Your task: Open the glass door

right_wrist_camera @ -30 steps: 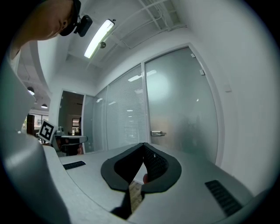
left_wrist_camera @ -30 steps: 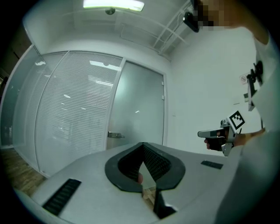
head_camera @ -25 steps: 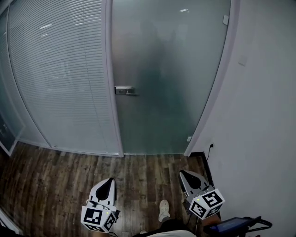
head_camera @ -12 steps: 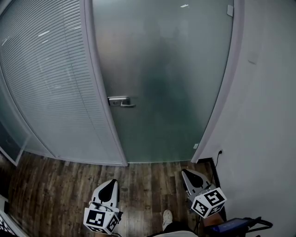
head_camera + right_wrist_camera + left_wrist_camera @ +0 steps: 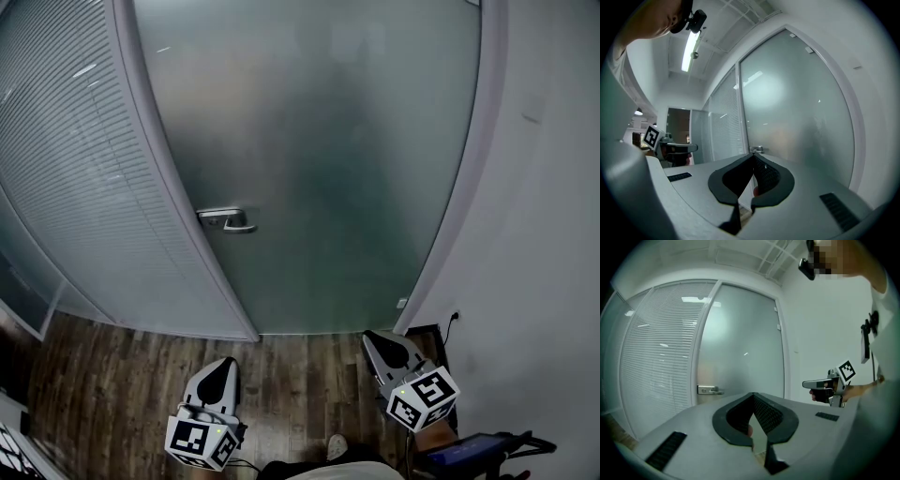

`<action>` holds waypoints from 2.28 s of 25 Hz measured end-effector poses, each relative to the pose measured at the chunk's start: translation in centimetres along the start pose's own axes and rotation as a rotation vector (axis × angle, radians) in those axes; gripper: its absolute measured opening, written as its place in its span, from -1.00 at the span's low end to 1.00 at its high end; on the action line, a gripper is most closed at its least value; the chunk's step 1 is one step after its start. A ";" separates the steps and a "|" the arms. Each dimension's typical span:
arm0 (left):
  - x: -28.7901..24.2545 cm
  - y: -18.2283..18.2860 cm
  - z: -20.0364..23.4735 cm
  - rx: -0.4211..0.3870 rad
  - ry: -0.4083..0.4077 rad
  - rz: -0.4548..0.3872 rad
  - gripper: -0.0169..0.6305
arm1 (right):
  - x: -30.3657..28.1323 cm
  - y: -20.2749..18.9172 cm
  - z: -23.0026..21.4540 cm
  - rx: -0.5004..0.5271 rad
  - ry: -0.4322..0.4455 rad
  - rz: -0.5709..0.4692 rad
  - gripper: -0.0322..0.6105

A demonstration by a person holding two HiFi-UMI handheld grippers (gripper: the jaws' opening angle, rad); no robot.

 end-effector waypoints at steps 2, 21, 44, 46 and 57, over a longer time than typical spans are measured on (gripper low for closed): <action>-1.1 0.1 -0.1 -0.001 0.009 0.005 -0.95 | -0.8 -0.2 -0.9 -0.002 0.019 0.002 -0.89; -15.7 0.0 8.0 0.019 -0.020 -0.028 -0.95 | -15.5 -1.0 -6.9 0.045 0.064 0.048 -0.89; -41.3 -21.1 28.6 -0.022 -0.081 0.084 -0.95 | -45.0 -22.2 -18.9 -0.034 0.034 0.040 -0.89; -41.9 -21.4 28.3 -0.021 -0.085 0.095 -0.95 | -45.5 -22.6 -19.4 -0.034 0.057 0.062 -0.89; -43.5 -23.5 25.6 -0.014 -0.004 0.144 -0.95 | -48.7 -27.2 -22.1 0.032 0.283 0.301 -0.38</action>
Point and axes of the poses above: the fingertips, and each gripper's own axes: x backward along the fingers, z to its left, y out of its top, the point moved 1 cm from there along x, backward along the fingers, and after that the axes turned 15 degrees about y, right-handed, at the moved point
